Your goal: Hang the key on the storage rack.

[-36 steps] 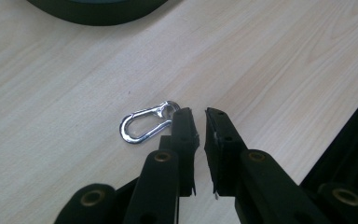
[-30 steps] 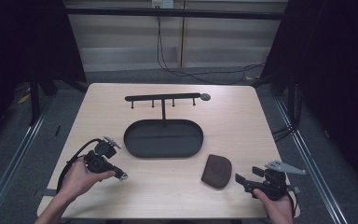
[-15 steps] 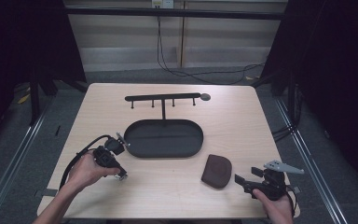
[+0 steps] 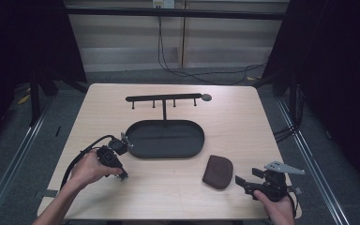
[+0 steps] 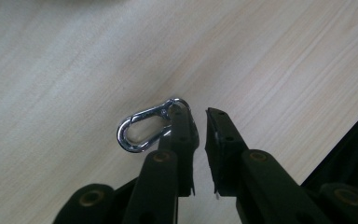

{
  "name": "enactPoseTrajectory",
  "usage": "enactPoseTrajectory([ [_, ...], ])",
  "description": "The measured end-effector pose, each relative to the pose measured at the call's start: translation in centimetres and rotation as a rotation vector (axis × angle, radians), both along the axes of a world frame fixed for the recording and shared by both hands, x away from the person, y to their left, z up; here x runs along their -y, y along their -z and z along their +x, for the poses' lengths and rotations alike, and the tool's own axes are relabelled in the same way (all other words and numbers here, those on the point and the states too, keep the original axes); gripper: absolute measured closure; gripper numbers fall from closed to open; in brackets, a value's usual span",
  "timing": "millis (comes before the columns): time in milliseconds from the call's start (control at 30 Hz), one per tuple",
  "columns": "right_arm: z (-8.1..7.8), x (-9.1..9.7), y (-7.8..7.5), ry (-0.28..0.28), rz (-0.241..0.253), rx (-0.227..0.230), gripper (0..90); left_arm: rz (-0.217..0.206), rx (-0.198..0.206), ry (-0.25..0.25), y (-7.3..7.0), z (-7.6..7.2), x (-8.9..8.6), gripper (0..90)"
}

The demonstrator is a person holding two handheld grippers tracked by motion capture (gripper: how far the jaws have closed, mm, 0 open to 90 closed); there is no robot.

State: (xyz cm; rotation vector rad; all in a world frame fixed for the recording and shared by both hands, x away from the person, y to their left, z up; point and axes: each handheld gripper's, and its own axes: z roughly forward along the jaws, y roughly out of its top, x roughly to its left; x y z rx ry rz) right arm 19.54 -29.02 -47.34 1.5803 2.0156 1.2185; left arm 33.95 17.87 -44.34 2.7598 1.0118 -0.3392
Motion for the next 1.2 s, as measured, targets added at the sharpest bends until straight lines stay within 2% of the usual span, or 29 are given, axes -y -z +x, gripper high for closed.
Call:
enactPoseTrajectory([
  [100,0.0,0.0,0.0,-0.001,-0.002,-0.002,16.8,0.035,-0.012,0.013,0.5,0.1,0.4,81.1],
  [233,0.0,0.0,0.0,-0.005,-0.003,-0.001,16.8,0.040,-0.017,0.013,0.8,0.2,0.5,82.9],
  [300,0.0,0.0,0.0,-0.005,-0.002,-0.002,16.8,0.068,-0.025,0.033,1.1,0.2,0.6,85.4],
  [400,0.0,0.0,0.0,-0.008,-0.001,-0.003,16.7,0.071,-0.014,0.027,1.0,0.1,0.6,88.7],
  [500,0.0,-0.1,0.1,-0.010,-0.002,-0.007,16.8,0.079,-0.026,0.032,1.1,0.2,0.4,89.2],
  [600,0.0,-0.1,0.1,-0.010,-0.002,-0.006,16.7,0.080,-0.015,0.036,0.9,0.3,0.2,89.4],
  [633,0.0,-0.1,0.1,-0.009,-0.001,-0.008,16.8,0.063,-0.009,0.032,0.5,0.3,0.1,89.5],
  [667,0.1,-0.1,0.1,-0.010,-0.003,-0.007,16.8,0.061,-0.026,0.048,0.4,0.3,0.1,89.5],
  [700,0.1,-0.1,0.1,-0.010,-0.002,-0.008,16.8,0.061,-0.026,0.048,0.4,0.3,0.1,89.5],
  [833,0.1,-0.1,0.1,-0.010,-0.004,-0.009,16.8,0.059,-0.002,0.044,-0.9,0.3,-0.3,89.5],
  [967,0.1,-0.1,0.1,-0.010,-0.004,-0.010,16.8,0.063,0.001,0.046,-1.7,0.4,-0.5,89.4],
  [1100,0.1,-0.1,0.1,-0.011,0.000,-0.013,16.7,0.066,0.029,0.047,-2.9,0.4,-0.9,89.5],
  [1200,0.1,-0.1,0.1,-0.012,-0.002,-0.012,16.7,0.075,0.025,0.055,-3.4,0.4,-1.0,89.5],
])
